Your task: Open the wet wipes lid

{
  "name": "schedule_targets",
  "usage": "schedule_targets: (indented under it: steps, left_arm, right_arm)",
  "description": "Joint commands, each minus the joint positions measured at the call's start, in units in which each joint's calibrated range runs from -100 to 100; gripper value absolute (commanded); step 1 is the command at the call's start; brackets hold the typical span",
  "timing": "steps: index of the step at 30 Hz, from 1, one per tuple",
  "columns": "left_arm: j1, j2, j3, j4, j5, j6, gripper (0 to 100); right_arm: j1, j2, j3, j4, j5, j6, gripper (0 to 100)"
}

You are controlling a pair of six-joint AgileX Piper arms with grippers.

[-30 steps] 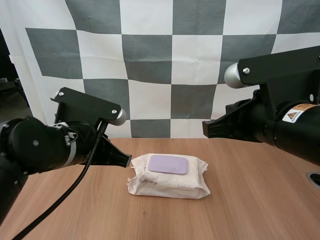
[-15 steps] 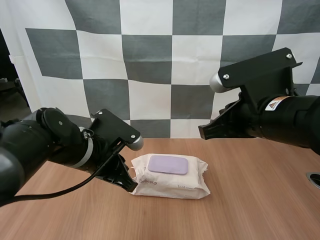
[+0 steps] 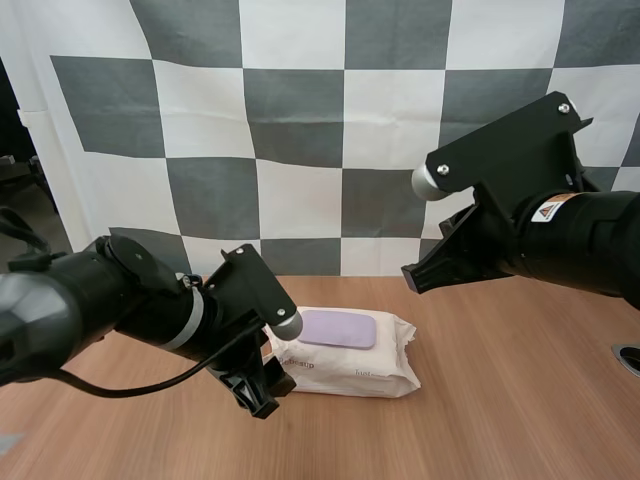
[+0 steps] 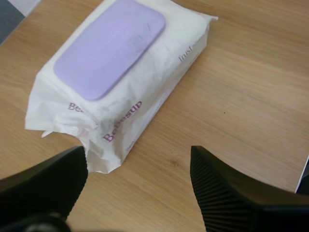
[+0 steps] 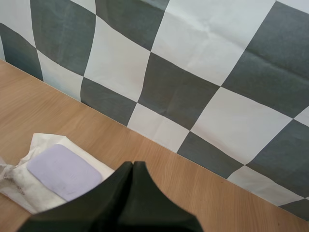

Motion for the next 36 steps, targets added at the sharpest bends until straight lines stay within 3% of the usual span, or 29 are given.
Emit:
schedule_targets:
  steps: [1,17,30,36]
  left_arm:
    - [0.01,0.3,1.9,-3.0,-2.3,6.1,100]
    - [0.01,10.6,6.9,-26.6,-19.2,29.7,100]
    - [0.01,24.0,3.3,-30.3,-21.8,29.8,100]
    - [0.01,27.4,1.0,-33.7,-17.3,29.8,100]
  right_arm:
    - [0.0,0.0,-0.1,-0.1,0.0,-0.3,0]
    - [0.0,0.0,-0.1,-0.7,2.1,-1.4,0]
    - [0.0,0.0,-0.1,-0.9,3.3,-1.7,0]
    - [0.0,0.0,-0.1,-0.9,3.4,-1.8,0]
